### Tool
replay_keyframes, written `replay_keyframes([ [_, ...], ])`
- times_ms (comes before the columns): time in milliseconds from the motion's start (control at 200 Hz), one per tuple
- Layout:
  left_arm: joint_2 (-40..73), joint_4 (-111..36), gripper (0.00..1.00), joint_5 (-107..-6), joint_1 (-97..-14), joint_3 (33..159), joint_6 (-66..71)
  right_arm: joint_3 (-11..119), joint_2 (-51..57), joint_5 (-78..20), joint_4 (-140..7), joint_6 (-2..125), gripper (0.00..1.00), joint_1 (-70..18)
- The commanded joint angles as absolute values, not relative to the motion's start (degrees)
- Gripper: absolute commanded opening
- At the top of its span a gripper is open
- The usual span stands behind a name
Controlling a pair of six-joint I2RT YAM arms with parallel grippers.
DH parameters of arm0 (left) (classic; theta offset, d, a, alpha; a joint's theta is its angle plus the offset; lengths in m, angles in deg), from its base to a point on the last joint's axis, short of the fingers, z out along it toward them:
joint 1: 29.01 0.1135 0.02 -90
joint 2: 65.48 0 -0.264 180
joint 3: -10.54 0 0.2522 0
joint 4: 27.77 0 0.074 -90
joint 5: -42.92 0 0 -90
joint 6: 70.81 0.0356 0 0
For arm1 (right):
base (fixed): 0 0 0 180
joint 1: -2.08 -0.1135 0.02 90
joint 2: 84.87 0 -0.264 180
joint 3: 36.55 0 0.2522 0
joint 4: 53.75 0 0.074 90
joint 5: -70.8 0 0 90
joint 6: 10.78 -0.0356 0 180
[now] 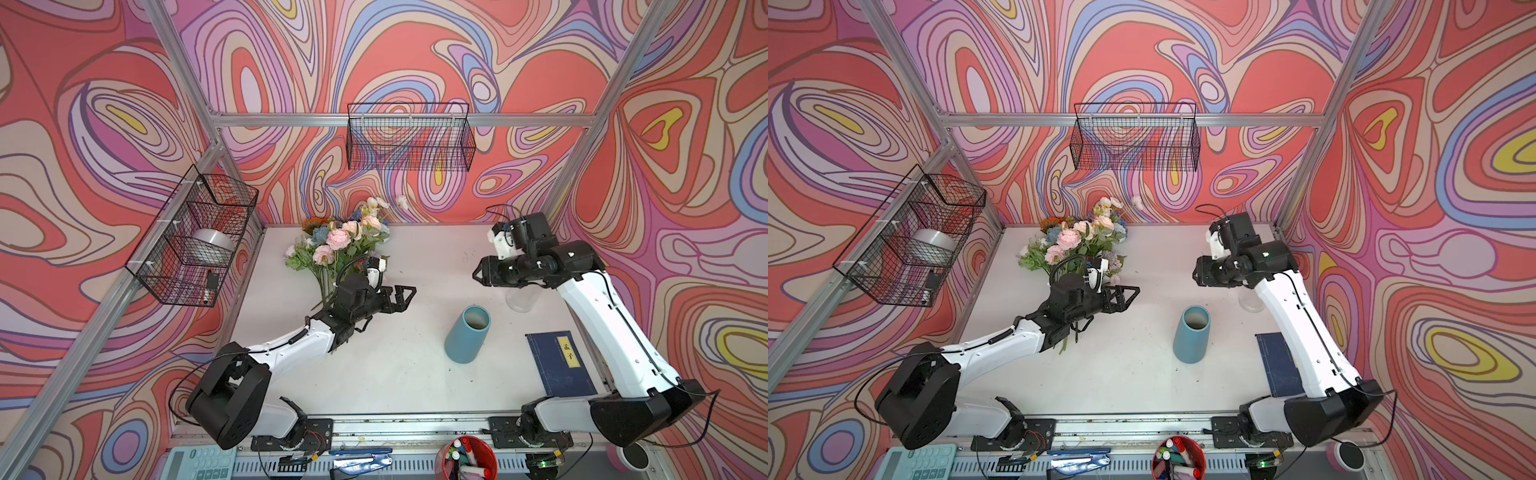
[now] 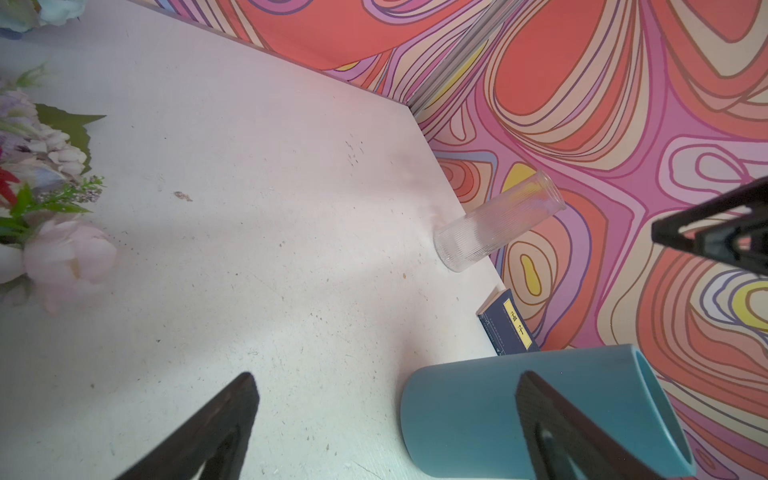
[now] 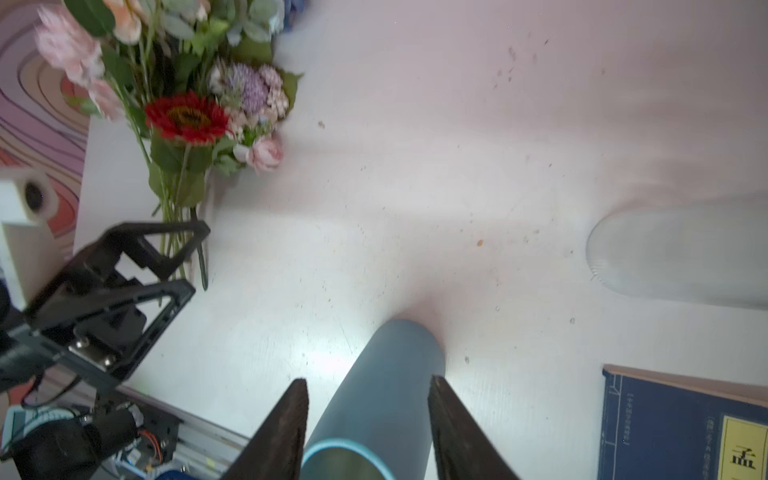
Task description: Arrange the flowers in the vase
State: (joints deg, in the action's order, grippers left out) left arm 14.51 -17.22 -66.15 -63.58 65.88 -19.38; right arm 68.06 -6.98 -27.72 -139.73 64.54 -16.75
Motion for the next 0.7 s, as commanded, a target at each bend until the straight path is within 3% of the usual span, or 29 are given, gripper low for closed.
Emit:
replay_keyframes([
  [0, 14.85, -14.93, 1.00, -66.15, -63.91, 66.31, -20.96, 65.10, -9.30, -24.11, -146.46, 63.74, 0.50, -19.10],
  [225, 15.11, -13.97, 1.00, -65.14, -64.06, 65.78, -22.16, 61.47, -13.08, -20.94, -150.74, 61.57, 0.50, -19.32],
  [566, 14.60, -14.83, 1.00, -61.49, -64.14, 64.86, -22.32, 56.93, -11.76, -25.03, -143.53, 61.90, 0.44, -20.14],
  [696, 11.89, -16.27, 1.00, -57.72, -64.05, 63.04, -21.50, 57.10, -9.93, -25.22, -142.52, 62.73, 0.34, -20.35],
])
